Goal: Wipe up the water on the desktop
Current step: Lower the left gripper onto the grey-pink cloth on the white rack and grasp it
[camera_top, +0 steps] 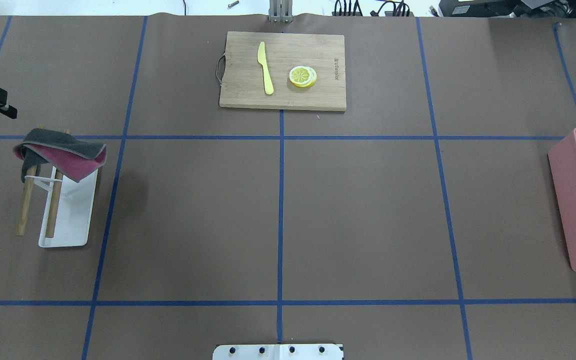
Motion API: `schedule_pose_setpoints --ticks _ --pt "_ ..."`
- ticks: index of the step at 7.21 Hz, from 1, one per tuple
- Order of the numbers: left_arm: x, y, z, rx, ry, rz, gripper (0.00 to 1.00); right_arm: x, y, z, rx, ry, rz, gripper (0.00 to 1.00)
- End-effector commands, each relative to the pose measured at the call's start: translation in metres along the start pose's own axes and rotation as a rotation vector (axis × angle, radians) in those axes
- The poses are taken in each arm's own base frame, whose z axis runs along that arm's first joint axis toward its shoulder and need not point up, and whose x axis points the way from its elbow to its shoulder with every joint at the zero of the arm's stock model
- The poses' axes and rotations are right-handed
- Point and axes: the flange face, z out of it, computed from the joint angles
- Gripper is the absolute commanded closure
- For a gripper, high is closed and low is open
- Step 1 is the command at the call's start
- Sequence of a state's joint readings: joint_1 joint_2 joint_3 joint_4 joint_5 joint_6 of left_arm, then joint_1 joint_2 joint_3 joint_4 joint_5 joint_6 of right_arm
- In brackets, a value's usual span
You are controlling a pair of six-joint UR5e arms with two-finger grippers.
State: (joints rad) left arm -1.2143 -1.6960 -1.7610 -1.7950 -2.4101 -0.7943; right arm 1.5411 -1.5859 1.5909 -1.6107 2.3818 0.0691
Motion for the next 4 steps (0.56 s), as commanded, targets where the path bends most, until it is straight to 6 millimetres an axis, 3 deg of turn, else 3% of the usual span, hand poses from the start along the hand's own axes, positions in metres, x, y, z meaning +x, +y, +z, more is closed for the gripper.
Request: schedule_pose_setpoints --ticks 1,4 --pt "0.023 0.016 0.028 -0.004 0.021 -0.033 0.02 -0.004 -0.001 0.002 -0.004 -0.001 -0.001 0.0" --pt "0.021 0.017 0.041 -0.021 0.01 -0.043 0.03 -0.005 -0.002 0.003 -0.008 -0.003 -0.001 0.0"
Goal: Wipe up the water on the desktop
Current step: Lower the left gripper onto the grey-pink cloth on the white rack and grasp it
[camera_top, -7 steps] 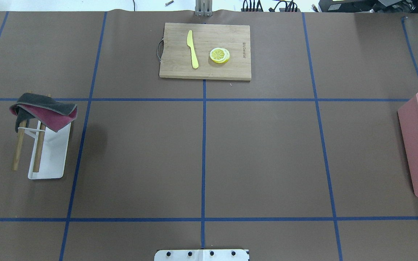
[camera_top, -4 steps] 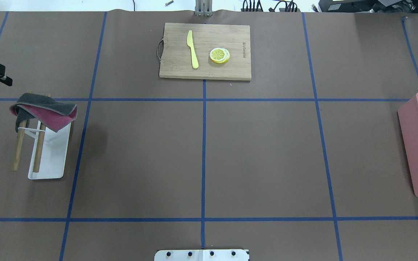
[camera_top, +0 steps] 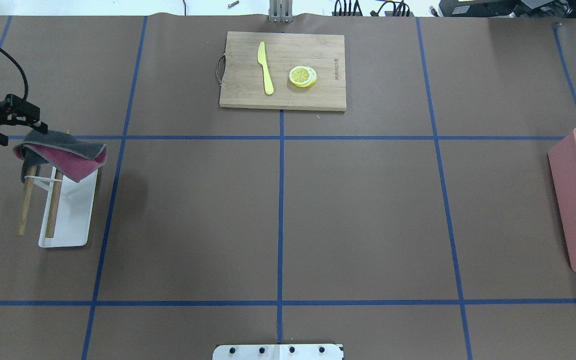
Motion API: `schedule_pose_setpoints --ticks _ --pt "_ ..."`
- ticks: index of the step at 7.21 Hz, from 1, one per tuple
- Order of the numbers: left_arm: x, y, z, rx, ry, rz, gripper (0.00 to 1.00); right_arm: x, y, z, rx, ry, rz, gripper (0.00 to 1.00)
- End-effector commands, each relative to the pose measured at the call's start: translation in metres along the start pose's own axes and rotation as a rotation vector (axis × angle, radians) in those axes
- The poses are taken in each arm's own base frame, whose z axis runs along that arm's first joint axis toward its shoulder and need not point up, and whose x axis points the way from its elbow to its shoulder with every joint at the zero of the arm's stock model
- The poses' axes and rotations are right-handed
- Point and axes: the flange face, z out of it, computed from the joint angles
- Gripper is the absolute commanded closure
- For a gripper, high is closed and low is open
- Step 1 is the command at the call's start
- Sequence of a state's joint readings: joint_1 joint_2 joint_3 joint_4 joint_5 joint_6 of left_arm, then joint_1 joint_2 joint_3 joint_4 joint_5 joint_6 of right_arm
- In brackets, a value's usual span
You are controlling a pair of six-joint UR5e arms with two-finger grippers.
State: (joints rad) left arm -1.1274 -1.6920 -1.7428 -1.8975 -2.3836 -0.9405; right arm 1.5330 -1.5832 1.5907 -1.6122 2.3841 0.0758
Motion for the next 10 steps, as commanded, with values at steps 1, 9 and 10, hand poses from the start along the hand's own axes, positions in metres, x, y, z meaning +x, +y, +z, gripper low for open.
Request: schedule_pose_setpoints --ticks 1,9,10 --pt "-0.004 -0.002 0.009 -0.01 -0.01 -0.004 0.03 -0.004 -0.001 0.002 -0.005 -0.001 -0.006 0.0" --pt "-0.007 0.002 -0.014 0.023 0.003 -0.004 1.0 -0.005 -0.001 0.004 -0.009 -0.002 -0.006 0.0" --pt "-0.015 -0.005 -0.034 0.058 0.012 -0.023 1.0 -0.006 -0.001 0.003 -0.007 -0.002 -0.015 0.0"
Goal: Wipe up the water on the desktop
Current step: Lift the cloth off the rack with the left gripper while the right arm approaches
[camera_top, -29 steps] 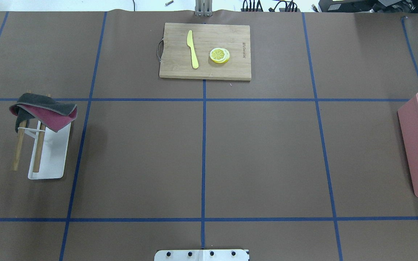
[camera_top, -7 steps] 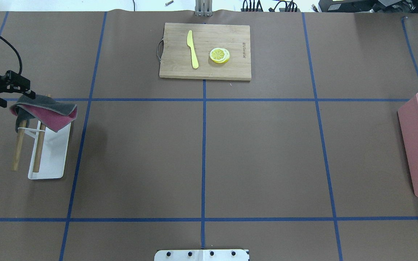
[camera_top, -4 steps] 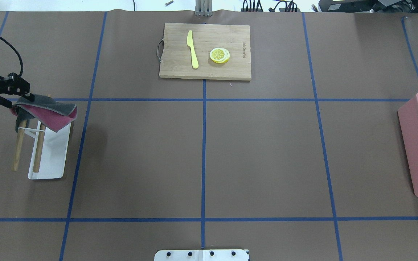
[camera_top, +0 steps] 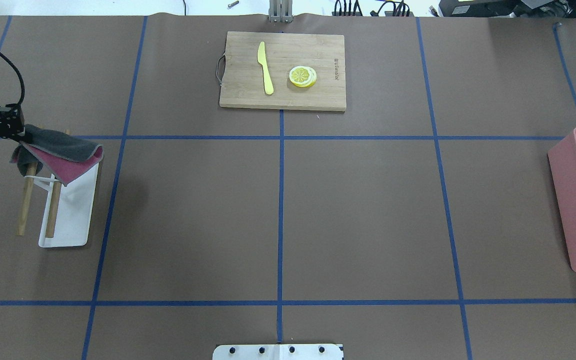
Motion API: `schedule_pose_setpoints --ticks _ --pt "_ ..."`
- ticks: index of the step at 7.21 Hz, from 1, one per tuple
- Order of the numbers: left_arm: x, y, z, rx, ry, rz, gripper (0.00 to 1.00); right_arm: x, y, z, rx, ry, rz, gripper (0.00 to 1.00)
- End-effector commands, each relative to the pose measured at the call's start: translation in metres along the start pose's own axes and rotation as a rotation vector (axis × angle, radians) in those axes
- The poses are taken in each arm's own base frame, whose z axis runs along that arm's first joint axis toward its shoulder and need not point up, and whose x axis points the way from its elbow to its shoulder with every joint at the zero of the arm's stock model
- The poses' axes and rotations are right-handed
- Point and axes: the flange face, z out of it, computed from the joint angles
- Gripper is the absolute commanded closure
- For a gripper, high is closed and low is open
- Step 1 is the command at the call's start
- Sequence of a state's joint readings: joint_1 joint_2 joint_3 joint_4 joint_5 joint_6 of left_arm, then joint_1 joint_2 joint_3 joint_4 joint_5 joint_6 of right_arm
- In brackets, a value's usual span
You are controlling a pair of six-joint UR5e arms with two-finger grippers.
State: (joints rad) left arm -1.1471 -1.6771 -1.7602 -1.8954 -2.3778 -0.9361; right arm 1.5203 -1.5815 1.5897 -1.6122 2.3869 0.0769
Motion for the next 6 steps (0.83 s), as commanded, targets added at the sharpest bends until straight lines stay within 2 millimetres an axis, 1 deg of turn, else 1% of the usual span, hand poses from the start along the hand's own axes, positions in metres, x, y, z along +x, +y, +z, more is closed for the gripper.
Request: schedule_pose_setpoints --ticks 1,2,3,4,5,6 --pt "-0.009 -0.008 -0.043 0.06 0.032 -0.024 1.0 -0.005 -0.001 -0.004 0.008 -0.005 -0.012 0.0" --pt "-0.012 -0.015 -0.069 0.037 0.085 -0.073 1.0 -0.006 -0.002 -0.005 0.009 -0.013 -0.019 0.0" --pt "-0.009 -0.026 -0.1 0.018 0.129 -0.126 1.0 -0.017 -0.003 -0.013 0.025 -0.019 -0.04 0.0" --pt "0.018 -0.031 -0.118 0.007 0.146 -0.185 1.0 -0.044 -0.019 -0.032 0.061 -0.044 -0.087 0.0" --pt "0.052 -0.039 -0.133 0.016 0.172 -0.269 1.0 -0.07 -0.035 -0.043 0.08 -0.077 -0.136 0.0" --pt "0.08 -0.043 -0.142 0.014 0.193 -0.342 1.0 -0.119 -0.048 -0.045 0.1 -0.096 -0.246 0.0"
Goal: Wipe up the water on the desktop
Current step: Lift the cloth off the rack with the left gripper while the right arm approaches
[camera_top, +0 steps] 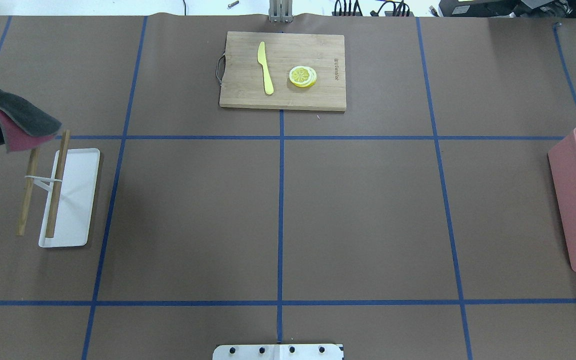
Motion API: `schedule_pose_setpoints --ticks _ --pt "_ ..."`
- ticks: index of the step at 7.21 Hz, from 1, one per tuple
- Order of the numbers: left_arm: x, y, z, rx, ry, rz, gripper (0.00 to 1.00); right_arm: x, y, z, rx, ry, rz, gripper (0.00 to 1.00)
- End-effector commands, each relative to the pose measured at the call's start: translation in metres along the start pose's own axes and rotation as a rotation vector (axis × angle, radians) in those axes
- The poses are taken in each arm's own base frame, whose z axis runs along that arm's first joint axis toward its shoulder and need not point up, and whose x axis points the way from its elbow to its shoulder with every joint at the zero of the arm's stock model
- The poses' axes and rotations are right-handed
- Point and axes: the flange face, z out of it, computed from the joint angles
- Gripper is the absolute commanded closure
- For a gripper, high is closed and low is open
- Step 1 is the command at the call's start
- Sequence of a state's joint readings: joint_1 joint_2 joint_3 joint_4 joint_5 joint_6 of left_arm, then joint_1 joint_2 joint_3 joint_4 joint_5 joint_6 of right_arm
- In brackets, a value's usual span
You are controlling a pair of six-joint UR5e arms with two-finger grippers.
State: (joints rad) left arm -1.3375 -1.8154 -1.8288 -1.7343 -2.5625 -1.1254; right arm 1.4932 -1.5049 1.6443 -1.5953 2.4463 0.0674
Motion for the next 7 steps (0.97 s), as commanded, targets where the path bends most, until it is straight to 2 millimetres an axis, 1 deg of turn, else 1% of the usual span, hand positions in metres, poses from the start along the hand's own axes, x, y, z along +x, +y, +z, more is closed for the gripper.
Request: schedule_pose_setpoints --ticks 1,2,3,4,5,6,7 --pt "0.068 0.014 -0.006 -0.011 0.042 -0.148 1.0 -0.082 -0.028 0.005 0.08 -0.045 -0.241 0.0" --pt "0.101 0.031 0.01 -0.041 0.043 -0.209 1.0 -0.106 -0.033 0.013 0.122 -0.083 -0.309 0.0" --pt "0.131 0.046 0.021 -0.037 0.045 -0.245 1.0 -0.158 -0.036 0.03 0.138 -0.132 -0.408 0.0" --pt "0.156 0.064 0.036 -0.045 0.043 -0.271 1.0 -0.205 -0.036 0.042 0.163 -0.182 -0.452 0.0" --pt "0.18 0.084 0.055 -0.034 0.038 -0.3 1.0 -0.25 -0.029 0.06 0.189 -0.237 -0.569 0.0" --pt "0.203 0.11 0.082 -0.025 0.029 -0.32 1.0 -0.294 -0.031 0.065 0.236 -0.254 -0.667 0.0" --pt "0.223 0.139 0.111 -0.019 0.019 -0.351 1.0 -0.332 -0.03 0.065 0.307 -0.244 -0.741 0.0"
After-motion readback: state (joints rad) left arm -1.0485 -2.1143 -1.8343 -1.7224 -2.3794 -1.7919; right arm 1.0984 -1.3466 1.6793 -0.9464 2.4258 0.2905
